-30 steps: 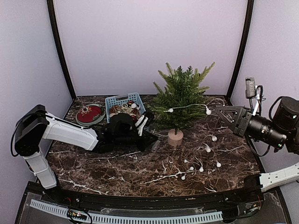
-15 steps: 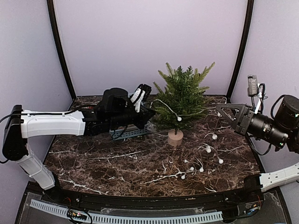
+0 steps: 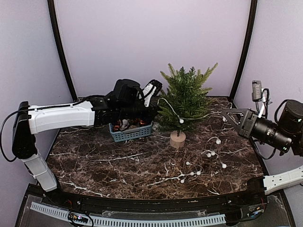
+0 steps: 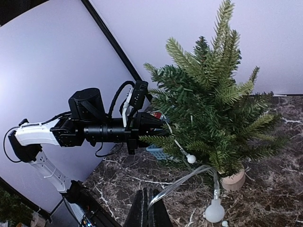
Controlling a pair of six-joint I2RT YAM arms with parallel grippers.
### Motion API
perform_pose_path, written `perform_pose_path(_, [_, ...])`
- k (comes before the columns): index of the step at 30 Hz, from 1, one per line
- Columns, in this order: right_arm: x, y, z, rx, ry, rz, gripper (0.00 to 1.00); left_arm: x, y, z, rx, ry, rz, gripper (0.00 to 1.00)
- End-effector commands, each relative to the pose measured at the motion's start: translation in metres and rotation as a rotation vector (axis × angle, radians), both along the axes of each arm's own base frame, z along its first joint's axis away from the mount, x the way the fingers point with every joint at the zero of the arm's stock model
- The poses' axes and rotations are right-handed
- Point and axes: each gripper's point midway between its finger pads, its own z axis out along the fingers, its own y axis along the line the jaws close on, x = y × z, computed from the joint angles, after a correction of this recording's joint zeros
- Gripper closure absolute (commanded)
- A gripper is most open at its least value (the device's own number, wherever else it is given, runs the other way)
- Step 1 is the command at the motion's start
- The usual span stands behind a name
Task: Decorate the small christmas tree
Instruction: Place the side of the string light in the gap of branches.
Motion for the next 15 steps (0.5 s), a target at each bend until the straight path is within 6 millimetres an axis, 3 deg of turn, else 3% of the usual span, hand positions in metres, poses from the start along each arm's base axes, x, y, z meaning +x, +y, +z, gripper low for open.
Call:
perform_pose_path(1, [0.010, -0.020, -0.019, 0.002, 0.069, -0.115, 1.00, -0.007, -0.003, -0.014, 0.051, 0.045, -0.063, 1.00])
perform_pose_path(15, [0.026, -0.057, -0.064, 0.004, 0.198, -0.346, 1.00, -0.002, -0.004, -0.036, 0.093, 0.062, -0.046, 0.97])
